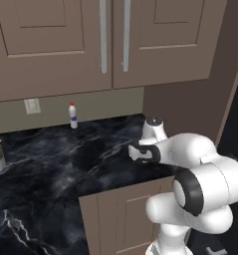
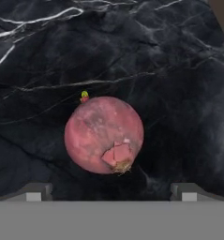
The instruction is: Place the onion and tomato inside the fridge drawer. Close the drawer after placing the vegetables.
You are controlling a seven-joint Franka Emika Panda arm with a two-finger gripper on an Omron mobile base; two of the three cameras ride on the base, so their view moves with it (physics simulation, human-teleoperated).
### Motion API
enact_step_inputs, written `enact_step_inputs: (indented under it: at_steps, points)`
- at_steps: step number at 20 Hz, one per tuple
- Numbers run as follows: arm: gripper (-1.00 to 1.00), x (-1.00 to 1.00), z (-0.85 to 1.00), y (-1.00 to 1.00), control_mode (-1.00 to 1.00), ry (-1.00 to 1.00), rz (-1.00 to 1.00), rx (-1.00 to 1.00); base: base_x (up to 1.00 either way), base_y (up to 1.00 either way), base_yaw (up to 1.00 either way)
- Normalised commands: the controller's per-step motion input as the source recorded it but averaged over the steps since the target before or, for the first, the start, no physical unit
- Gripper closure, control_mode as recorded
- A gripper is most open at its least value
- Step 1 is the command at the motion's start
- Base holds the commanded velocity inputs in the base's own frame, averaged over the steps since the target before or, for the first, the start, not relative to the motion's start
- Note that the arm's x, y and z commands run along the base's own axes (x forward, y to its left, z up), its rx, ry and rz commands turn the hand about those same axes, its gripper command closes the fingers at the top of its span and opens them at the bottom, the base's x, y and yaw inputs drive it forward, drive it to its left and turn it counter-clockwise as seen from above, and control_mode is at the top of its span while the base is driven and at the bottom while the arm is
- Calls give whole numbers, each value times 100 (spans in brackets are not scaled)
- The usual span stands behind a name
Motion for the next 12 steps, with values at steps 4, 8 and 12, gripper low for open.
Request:
enact_step_inputs:
  at_steps: [4,8,12]
  points:
    - [-100,28,-21,0,-100,1,0,-1,0,0,0]
    - [-100,22,-21,0,-100,0,0,0,0,0,0]
    - [-100,22,-27,0,-100,0,0,-2,0,0,0]
